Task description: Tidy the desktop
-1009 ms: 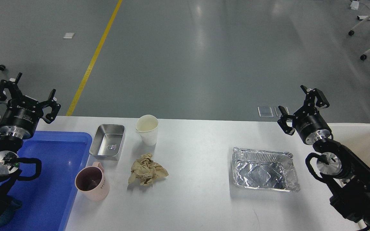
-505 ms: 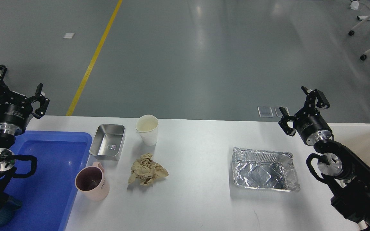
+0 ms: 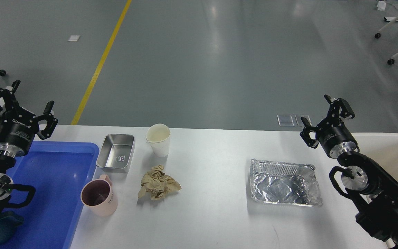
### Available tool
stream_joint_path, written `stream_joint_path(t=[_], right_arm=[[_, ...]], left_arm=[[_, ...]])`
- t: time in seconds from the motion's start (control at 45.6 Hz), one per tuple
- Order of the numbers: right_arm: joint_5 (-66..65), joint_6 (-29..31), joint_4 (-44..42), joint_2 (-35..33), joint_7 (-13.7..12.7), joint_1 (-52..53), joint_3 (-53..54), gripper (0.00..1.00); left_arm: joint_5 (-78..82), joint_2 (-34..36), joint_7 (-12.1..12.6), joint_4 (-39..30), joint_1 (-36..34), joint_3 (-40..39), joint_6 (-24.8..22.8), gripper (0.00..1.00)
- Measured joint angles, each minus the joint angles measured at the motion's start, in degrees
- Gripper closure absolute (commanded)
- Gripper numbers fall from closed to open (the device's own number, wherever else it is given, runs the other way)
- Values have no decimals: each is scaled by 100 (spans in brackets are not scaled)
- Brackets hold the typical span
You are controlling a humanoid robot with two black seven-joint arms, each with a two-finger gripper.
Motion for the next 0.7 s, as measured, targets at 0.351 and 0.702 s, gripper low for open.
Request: stream_joint_path(t=[0.351, 0.702], right_arm=[[1, -1, 13, 7, 0, -28, 0, 0], [0, -1, 18, 18, 0, 10, 0, 0]], left_arm=[[1436, 1493, 57, -1584, 833, 13, 1026, 4], [1541, 2440, 187, -1955, 1639, 301, 1000, 3]])
